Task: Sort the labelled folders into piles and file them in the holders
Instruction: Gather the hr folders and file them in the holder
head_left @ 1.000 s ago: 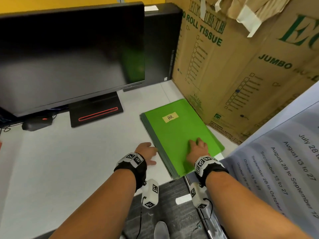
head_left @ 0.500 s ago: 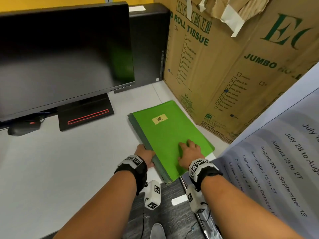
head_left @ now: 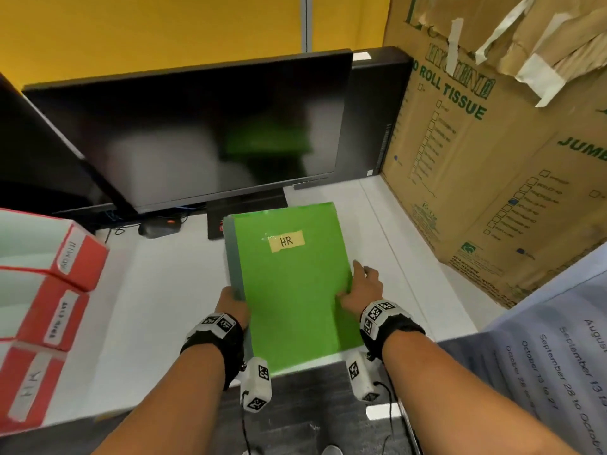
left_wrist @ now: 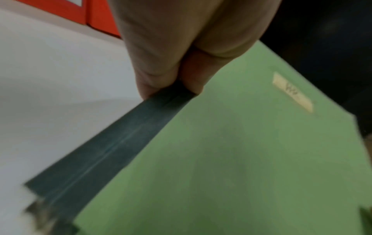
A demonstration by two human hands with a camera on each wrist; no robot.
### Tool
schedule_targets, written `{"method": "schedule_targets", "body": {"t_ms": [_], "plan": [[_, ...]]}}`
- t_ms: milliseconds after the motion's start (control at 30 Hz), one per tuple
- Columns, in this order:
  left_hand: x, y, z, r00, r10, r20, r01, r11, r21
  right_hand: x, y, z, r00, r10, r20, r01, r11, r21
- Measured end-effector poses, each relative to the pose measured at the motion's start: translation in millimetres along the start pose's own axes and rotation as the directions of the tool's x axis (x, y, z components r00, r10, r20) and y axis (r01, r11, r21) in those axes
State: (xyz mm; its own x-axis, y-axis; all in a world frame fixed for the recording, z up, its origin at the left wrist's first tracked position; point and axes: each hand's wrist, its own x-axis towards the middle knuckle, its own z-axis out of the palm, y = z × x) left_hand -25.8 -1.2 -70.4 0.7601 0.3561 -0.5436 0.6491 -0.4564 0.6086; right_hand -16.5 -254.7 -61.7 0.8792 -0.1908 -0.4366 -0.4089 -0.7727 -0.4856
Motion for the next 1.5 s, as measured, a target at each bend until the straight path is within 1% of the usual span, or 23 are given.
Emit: {"method": "schedule_targets", "body": {"t_ms": [33, 100, 133, 233, 300, 333, 400, 433, 500, 600, 667, 733, 800, 933, 1000, 1100, 1233, 1333, 1433, 1500], "plan": [[-1.8, 0.9, -4.4, 1.000, 0.025, 0.001, -0.025, 1.000, -0.019, 0.4, -2.4, -3.1, 1.000, 0.021, -0.004, -0.020, 0.993, 0.114], [-11.4, -18.3, -50.5, 0.994, 0.082, -0.068, -0.089, 0.991, -0.100, -10.5, -42.8, 11.0, 0.999, -0.047, 0.027, 0.036, 0.943, 0.332], [-11.7, -19.1, -56.9, 0.988, 0.125, -0.093, -0.136, 0.984, -0.118, -13.1, -50.3, 8.7, 0.997, -0.074, 0.009, 0.064, 0.912, 0.404], [-19.2, -17.9, -87.6, 0.954, 0.227, -0.195, -0.264, 0.945, -0.191, -26.3, -85.2, 4.3, 0.977, -0.178, -0.116, 0.213, 0.834, 0.509], [-24.8, -15.3, -109.5, 0.931, 0.264, -0.252, -0.340, 0.878, -0.335, -32.8, -107.3, 4.2, 0.945, -0.266, -0.188, 0.326, 0.760, 0.562], [-25.0, -15.0, -119.5, 0.921, 0.286, -0.264, -0.376, 0.826, -0.420, -36.6, -117.4, 3.6, 0.930, -0.296, -0.216, 0.367, 0.729, 0.577], [-21.0, -17.9, -135.5, 0.913, 0.302, -0.276, -0.407, 0.732, -0.546, -41.6, -131.8, 7.5, 0.915, -0.337, -0.221, 0.400, 0.686, 0.608], [-19.8, -20.7, -141.3, 0.912, 0.301, -0.279, -0.409, 0.714, -0.568, -42.9, -135.4, 11.6, 0.913, -0.354, -0.201, 0.399, 0.679, 0.617], [-14.3, -33.3, -147.0, 0.921, 0.278, -0.273, -0.388, 0.725, -0.569, -44.6, -136.8, 24.8, 0.918, -0.375, -0.130, 0.372, 0.702, 0.608], [-8.8, -52.1, -145.6, 0.941, 0.243, -0.234, -0.332, 0.793, -0.510, -46.3, -132.1, 45.8, 0.940, -0.340, -0.020, 0.299, 0.797, 0.524], [-6.3, -54.5, -144.7, 0.942, 0.232, -0.241, -0.324, 0.813, -0.483, -46.7, -133.9, 48.6, 0.950, -0.310, -0.033, 0.286, 0.823, 0.492], [-7.8, -48.4, -147.5, 0.933, 0.231, -0.277, -0.340, 0.818, -0.463, -44.8, -137.9, 45.0, 0.948, -0.307, -0.086, 0.310, 0.821, 0.479], [-6.7, -47.3, -149.6, 0.930, 0.232, -0.284, -0.338, 0.842, -0.419, -41.5, -139.4, 42.7, 0.944, -0.313, -0.109, 0.326, 0.825, 0.462], [-7.0, -54.1, -149.0, 0.951, 0.226, -0.209, -0.284, 0.907, -0.312, -34.8, -126.6, 57.6, 0.962, -0.272, -0.036, 0.266, 0.893, 0.363], [-5.9, -53.3, -149.1, 0.948, 0.242, -0.205, -0.296, 0.909, -0.293, -31.4, -122.8, 62.0, 0.968, -0.242, -0.062, 0.248, 0.897, 0.366], [-2.6, -51.3, -148.5, 0.948, 0.253, -0.193, -0.305, 0.894, -0.327, -28.4, -123.1, 58.8, 0.972, -0.205, -0.119, 0.236, 0.883, 0.406], [15.4, -59.7, -140.4, 0.974, 0.155, -0.162, -0.215, 0.851, -0.479, -24.9, -118.4, 58.1, 0.984, -0.134, -0.120, 0.173, 0.893, 0.416], [19.0, -64.5, -137.1, 0.974, 0.132, -0.183, -0.204, 0.863, -0.462, -21.4, -108.6, 63.2, 0.992, -0.089, -0.089, 0.118, 0.901, 0.416], [16.0, -64.5, -137.9, 0.969, 0.090, -0.230, -0.190, 0.867, -0.460, -18.6, -102.5, 65.4, 0.995, -0.054, -0.086, 0.084, 0.914, 0.396], [15.7, -63.9, -142.2, 0.959, 0.076, -0.273, -0.186, 0.896, -0.403, -17.3, -100.8, 64.2, 0.996, -0.021, -0.092, 0.056, 0.915, 0.401]]}}
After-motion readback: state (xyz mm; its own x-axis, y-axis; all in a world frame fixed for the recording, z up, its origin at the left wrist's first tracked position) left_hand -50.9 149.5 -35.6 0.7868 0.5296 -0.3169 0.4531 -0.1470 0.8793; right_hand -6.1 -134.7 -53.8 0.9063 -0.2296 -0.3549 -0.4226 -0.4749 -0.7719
